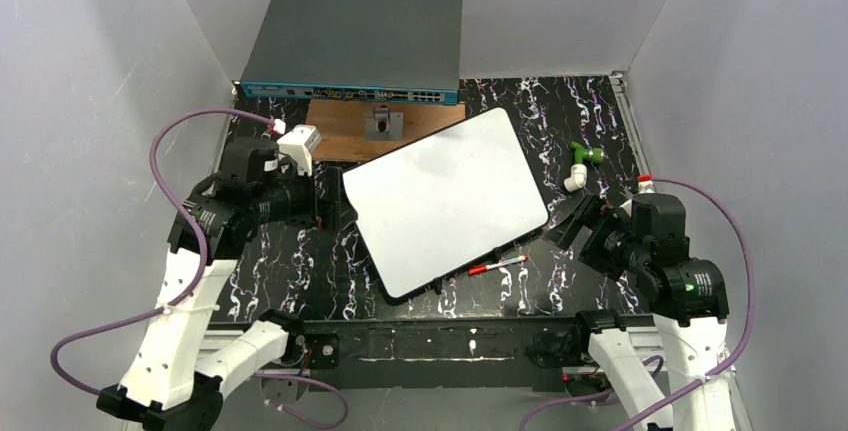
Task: Write a sentence on the whiteboard
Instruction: Pick up the whiteboard marker from the center of the board.
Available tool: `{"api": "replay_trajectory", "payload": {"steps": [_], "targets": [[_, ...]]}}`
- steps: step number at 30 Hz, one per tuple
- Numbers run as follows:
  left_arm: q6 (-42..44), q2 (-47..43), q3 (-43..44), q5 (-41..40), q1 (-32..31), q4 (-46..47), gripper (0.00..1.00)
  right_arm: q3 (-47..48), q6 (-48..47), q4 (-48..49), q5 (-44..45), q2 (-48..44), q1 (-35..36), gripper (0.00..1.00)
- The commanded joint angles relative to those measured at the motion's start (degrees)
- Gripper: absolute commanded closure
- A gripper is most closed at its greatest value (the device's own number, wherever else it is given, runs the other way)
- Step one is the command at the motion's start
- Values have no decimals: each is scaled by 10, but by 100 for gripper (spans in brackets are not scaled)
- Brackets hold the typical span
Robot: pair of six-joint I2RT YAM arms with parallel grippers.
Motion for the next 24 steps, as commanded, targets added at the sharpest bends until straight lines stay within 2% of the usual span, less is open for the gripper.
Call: {"api": "replay_trajectory", "payload": {"steps": [1, 4, 5, 7, 13, 18, 21, 24], "targets": [[9, -3, 32, 20, -11, -19, 1, -3, -16, -3, -24, 1, 2, 2], [12, -2, 40, 17, -21, -34, 2, 3, -24, -20, -7, 7, 2, 2], [16, 2, 42, 21, -28, -39, 7, 2, -30, -24, -5, 10, 2, 2], [20, 14, 50, 19, -52, -55, 10, -6, -30, -34, -7, 24, 2, 2], [-2, 45, 71, -56, -172, -67, 10, -32, -41, -7, -65, 70, 7, 7], [-29, 88, 96, -139, -292, -67, 11, -38, -72, 1, -54, 111, 22, 7], [-40, 118, 101, -173, -351, -57, 12, -49, -49, 23, -40, 135, 35, 8], [-45, 142, 101, -186, -392, -43, 13, -61, 14, 17, -22, 166, 35, 9]]}}
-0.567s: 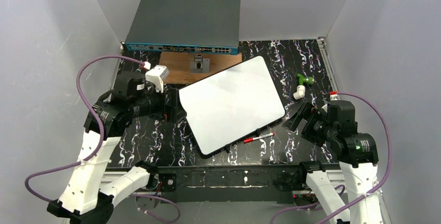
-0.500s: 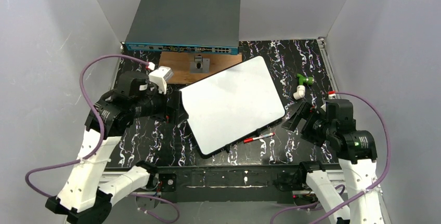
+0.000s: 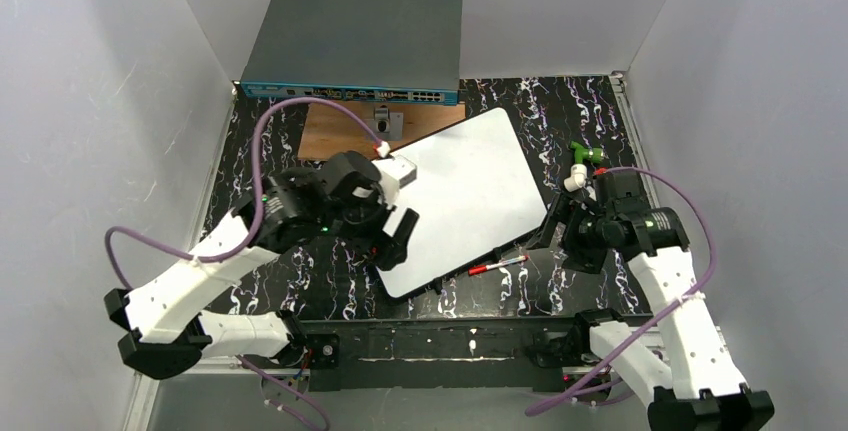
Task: Write a sentence on the whiteboard
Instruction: Pick up the whiteboard marker from the center of the board.
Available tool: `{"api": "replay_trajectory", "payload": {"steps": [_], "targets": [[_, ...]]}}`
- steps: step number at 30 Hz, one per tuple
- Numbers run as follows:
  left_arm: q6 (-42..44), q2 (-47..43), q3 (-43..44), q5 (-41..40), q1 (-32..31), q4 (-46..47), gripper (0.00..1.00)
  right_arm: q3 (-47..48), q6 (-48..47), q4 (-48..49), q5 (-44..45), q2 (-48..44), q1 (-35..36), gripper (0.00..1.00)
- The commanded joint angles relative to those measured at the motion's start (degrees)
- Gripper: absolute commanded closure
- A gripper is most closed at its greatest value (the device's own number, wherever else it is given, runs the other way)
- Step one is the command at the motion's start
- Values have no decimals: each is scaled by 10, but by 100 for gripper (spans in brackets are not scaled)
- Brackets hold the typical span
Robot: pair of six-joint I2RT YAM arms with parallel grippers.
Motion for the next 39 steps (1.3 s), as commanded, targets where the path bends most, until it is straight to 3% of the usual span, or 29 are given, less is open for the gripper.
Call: {"api": "replay_trajectory", "payload": {"steps": [1, 14, 25, 30, 39], "targets": [[-17, 30, 16, -53, -52, 10, 13, -17, 78, 14, 19, 41, 5, 10], [-19, 74, 3, -69, -117, 51, 13, -112, 300, 98, 30, 36, 6, 20], [-6, 81, 18, -112, -159, 29, 11, -135, 353, 170, 17, 135, 6, 23], [-14, 51, -12, -119, -166, 43, 10, -154, 387, 214, -4, 165, 5, 31], [-12, 9, -50, -138, -168, 63, 8, -148, 436, 248, -11, 207, 12, 36]]}}
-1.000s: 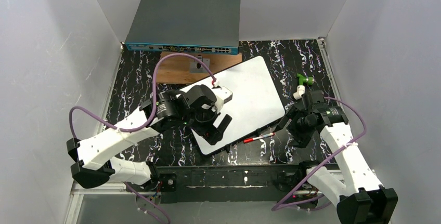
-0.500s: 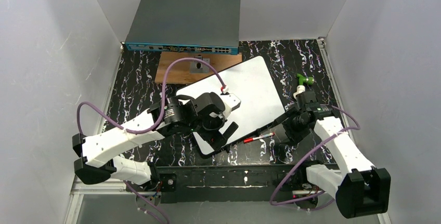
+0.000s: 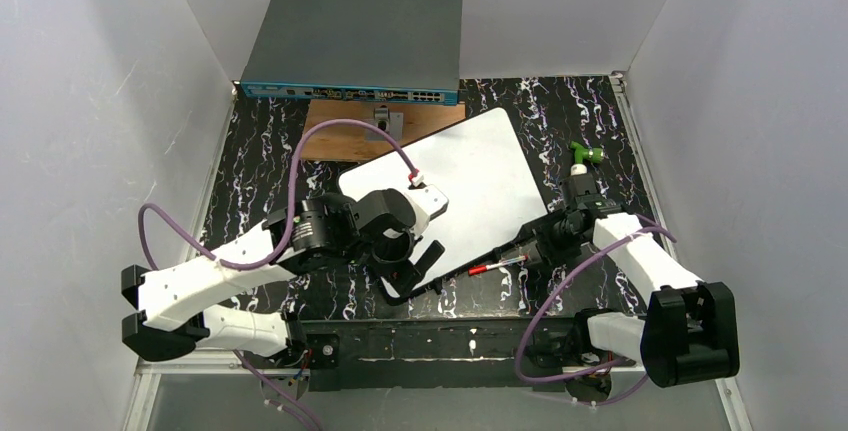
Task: Write a sentence on the whiteboard
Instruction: Pick up the whiteboard marker from the center of the board.
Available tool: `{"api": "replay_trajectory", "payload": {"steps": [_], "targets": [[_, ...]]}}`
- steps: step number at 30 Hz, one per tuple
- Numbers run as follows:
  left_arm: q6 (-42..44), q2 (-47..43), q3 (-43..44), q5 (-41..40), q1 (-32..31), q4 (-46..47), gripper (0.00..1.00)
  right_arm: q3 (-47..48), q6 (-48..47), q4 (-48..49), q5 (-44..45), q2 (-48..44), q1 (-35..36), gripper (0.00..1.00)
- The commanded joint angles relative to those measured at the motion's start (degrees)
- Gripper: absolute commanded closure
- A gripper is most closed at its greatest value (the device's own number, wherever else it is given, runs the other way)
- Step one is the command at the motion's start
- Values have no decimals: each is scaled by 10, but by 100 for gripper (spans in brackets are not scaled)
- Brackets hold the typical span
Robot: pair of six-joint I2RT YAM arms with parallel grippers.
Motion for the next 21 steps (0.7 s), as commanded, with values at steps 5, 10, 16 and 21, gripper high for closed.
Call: {"api": "replay_trajectory", "payload": {"steps": [5, 10, 16, 21], "targets": [[4, -32, -22, -20, -3, 11, 8, 21, 47, -10, 15, 28, 12, 42], [4, -41, -35, -25, -3, 11, 8, -17, 59, -7, 19, -2, 13, 47], [3, -51, -45, -22, -4, 12, 8, -48, 69, 24, 29, 12, 13, 48], [3, -57, -44, -21, -4, 8, 8, -46, 68, 52, 41, 48, 12, 53]]}}
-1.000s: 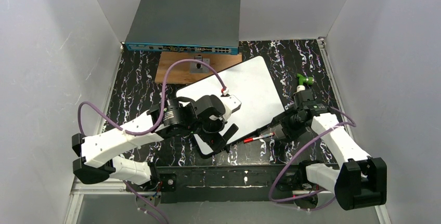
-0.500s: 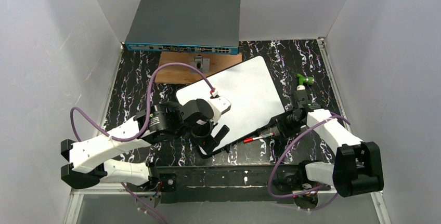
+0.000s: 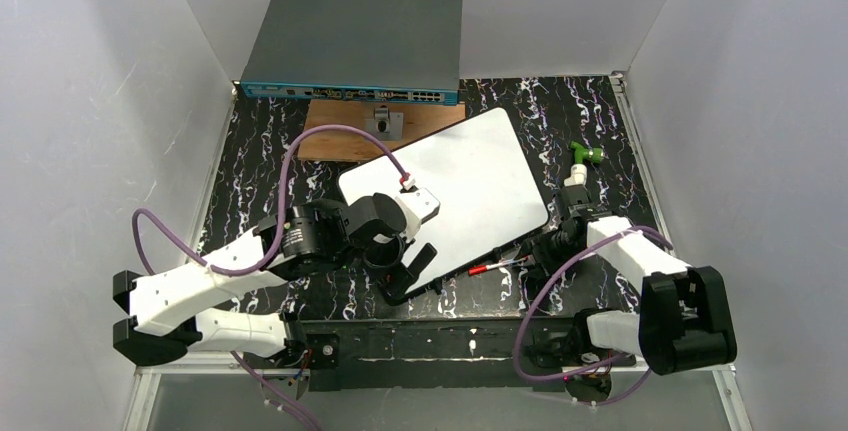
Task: Write a sentence on the whiteboard
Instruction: Pick up the whiteboard marker from the center of the board.
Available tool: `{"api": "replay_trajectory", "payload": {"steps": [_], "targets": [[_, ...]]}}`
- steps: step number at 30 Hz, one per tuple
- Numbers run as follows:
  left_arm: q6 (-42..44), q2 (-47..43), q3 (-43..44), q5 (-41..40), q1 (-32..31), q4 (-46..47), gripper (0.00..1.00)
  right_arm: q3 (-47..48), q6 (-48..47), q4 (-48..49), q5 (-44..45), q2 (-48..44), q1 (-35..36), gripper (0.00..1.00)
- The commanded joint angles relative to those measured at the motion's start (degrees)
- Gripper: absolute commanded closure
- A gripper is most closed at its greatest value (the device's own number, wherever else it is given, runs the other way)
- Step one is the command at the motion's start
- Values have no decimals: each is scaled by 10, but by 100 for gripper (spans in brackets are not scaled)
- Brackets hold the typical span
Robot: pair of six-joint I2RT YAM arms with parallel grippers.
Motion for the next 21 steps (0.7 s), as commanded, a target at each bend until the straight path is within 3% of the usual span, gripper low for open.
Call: {"api": "replay_trajectory", "payload": {"steps": [1, 21], "targets": [[1, -20, -5, -11, -3, -8, 8, 2, 10, 38, 19, 27, 2, 55], [-6, -25, -2, -14, -3, -31, 8, 8, -21, 55, 53, 124, 2, 67]]}}
